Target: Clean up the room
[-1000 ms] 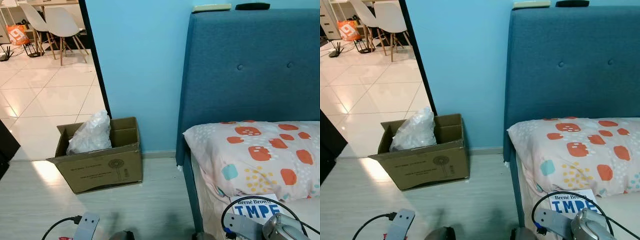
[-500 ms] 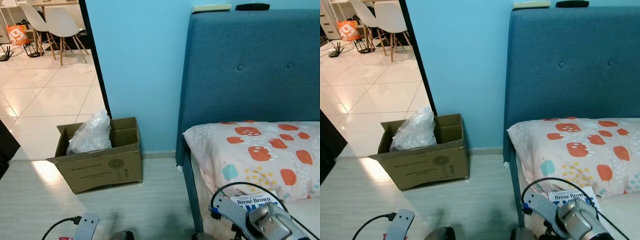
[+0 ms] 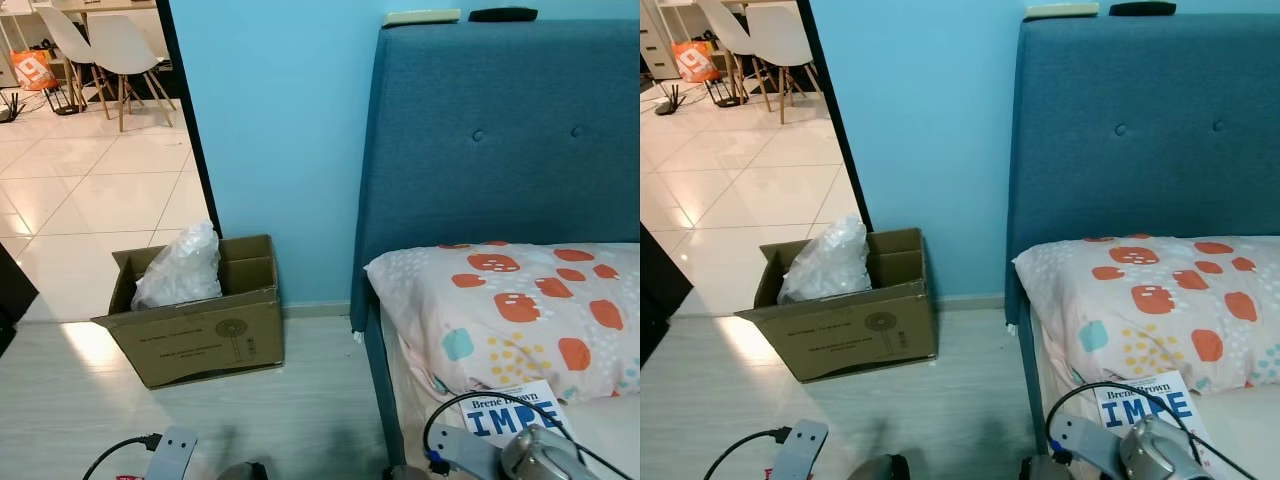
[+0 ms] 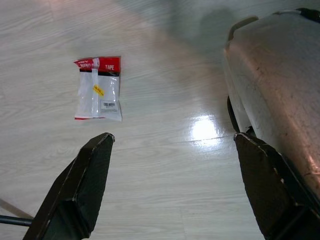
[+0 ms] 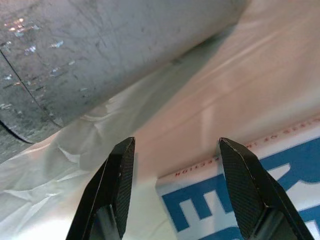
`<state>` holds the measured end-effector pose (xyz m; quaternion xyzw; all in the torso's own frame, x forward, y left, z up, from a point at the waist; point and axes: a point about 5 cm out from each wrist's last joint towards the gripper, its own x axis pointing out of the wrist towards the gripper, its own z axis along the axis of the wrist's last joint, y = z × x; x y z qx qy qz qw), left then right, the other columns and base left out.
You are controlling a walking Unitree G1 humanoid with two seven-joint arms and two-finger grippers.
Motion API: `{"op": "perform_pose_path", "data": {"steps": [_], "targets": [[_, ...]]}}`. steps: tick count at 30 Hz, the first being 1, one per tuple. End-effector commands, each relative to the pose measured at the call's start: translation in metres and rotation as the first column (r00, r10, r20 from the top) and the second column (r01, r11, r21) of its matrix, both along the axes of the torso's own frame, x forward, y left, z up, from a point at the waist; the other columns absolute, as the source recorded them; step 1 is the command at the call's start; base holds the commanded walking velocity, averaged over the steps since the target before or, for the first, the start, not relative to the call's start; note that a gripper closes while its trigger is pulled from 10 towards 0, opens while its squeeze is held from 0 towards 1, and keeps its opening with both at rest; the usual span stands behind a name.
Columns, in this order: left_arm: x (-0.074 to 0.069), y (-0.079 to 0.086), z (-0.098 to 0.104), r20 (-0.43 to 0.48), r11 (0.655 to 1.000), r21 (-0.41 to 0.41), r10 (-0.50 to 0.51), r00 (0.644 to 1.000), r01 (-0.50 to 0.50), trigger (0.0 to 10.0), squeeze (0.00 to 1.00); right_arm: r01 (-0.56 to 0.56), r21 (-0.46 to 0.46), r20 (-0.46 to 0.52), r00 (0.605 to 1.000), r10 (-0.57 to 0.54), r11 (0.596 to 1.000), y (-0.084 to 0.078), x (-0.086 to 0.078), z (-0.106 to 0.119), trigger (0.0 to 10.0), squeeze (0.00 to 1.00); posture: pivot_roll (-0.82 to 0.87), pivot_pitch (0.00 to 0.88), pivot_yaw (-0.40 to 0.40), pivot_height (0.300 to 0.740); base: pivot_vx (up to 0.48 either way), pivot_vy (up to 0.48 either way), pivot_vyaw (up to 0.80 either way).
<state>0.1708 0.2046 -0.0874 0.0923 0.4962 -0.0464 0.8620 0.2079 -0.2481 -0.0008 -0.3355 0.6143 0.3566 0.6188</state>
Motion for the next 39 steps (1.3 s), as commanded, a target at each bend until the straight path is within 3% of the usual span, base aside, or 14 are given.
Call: {"op": "perform_pose_path", "data": {"steps": [1,15,21,22,25,27,28,29,31,32,34,36,38,39], "targets": [[-0.012,-0.014,-0.007,-0.047,0.999,-0.042,-0.025,0.999,0.023,10.0,0.0,-0.01,-0.022,-0.005,1.0,0.01,1.0,-0.002,0.0,-0.002,10.0,0.0,-0.01,0.048,-0.024,0.596,0.0,0.0,0.0],[-0.016,-0.024,-0.01,-0.057,0.999,-0.047,-0.023,0.998,0.021,10.0,0.0,0.009,-0.12,-0.012,1.0,-0.01,0.993,-0.021,0.003,-0.001,10.0,0.0,-0.01,0.049,-0.027,0.596,0.0,0.0,0.0],[-0.013,-0.032,-0.01,-0.052,0.998,-0.053,-0.03,0.998,0.027,10.0,0.0,0.039,-0.009,0.034,0.999,-0.038,0.999,-0.011,0.011,0.003,10.0,0.0,-0.01,0.046,-0.026,0.596,0.0,0.0,0.0],[-0.012,-0.031,-0.01,-0.049,0.998,-0.052,-0.031,0.998,0.028,10.0,0.0,0.068,0.135,0.093,0.992,-0.081,0.989,0.007,0.021,0.007,10.0,0.0,-0.01,0.045,-0.027,0.596,0.0,0.0,0.0],[-0.012,-0.024,-0.009,-0.049,0.999,-0.045,-0.028,0.998,0.025,10.0,0.0,0.104,0.247,0.14,0.98,-0.141,0.963,0.02,0.031,0.012,10.0,0.0,-0.01,0.039,-0.026,0.596,0.0,0.0,0.0],[-0.012,-0.024,-0.009,-0.049,0.999,-0.045,-0.028,0.998,0.025,10.0,0.0,0.104,0.247,0.14,0.98,-0.141,0.963,0.02,0.031,0.012,10.0,0.0,-0.01,0.039,-0.026,0.596,0.0,0.0,0.0],[-0.011,-0.018,-0.008,-0.049,0.999,-0.039,-0.024,0.998,0.022,10.0,0.0,0.129,0.341,0.169,0.966,-0.195,0.931,0.029,0.04,0.017,10.0,0.0,-0.01,0.038,-0.026,0.596,0.0,0.0,0.0],[-0.011,-0.018,-0.008,-0.049,0.999,-0.039,-0.024,0.998,0.022,10.0,0.0,0.129,0.341,0.169,0.966,-0.195,0.931,0.029,0.04,0.017,10.0,0.0,-0.01,0.038,-0.026,0.596,0.0,0.0,0.0],[-0.011,-0.009,-0.006,-0.047,0.999,-0.029,-0.017,0.999,0.016,10.0,0.0,0.189,0.546,0.204,0.915,-0.348,0.816,0.051,0.059,0.026,10.0,0.0,0.0,0.025,-0.028,0.606,0.0,0.0,0.0],[-0.011,-0.009,-0.006,-0.047,0.999,-0.029,-0.017,0.999,0.016,10.0,0.0,0.189,0.546,0.204,0.915,-0.348,0.816,0.051,0.059,0.026,10.0,0.0,0.0,0.025,-0.028,0.606,0.0,0.0,0.0],[-0.009,-0.005,-0.005,-0.039,1.0,-0.023,-0.009,0.999,0.008,10.0,0.0,0.233,0.667,0.206,0.855,-0.476,0.708,0.069,0.071,0.028,10.0,0.0,0.0,0.017,-0.029,0.616,0.0,0.0,0.0],[-0.009,-0.005,-0.005,-0.039,1.0,-0.023,-0.009,0.999,0.008,10.0,0.0,0.233,0.667,0.206,0.855,-0.476,0.708,0.069,0.071,0.028,10.0,0.0,0.0,0.017,-0.029,0.616,0.0,0.0,0.0],[-0.005,-0.004,-0.003,-0.025,1.0,-0.022,0.005,1.0,-0.006,10.0,0.0,0.296,0.749,0.17,0.779,-0.604,0.593,0.086,0.079,0.024,10.0,0.0,0.01,0.002,-0.026,0.626,0.0,0.0,0.0],[-0.005,-0.004,-0.003,-0.025,1.0,-0.022,0.005,1.0,-0.006,10.0,0.0,0.296,0.749,0.17,0.779,-0.604,0.593,0.086,0.079,0.024,10.0,0.0,0.01,0.002,-0.026,0.626,0.0,0.0,0.0]]}}
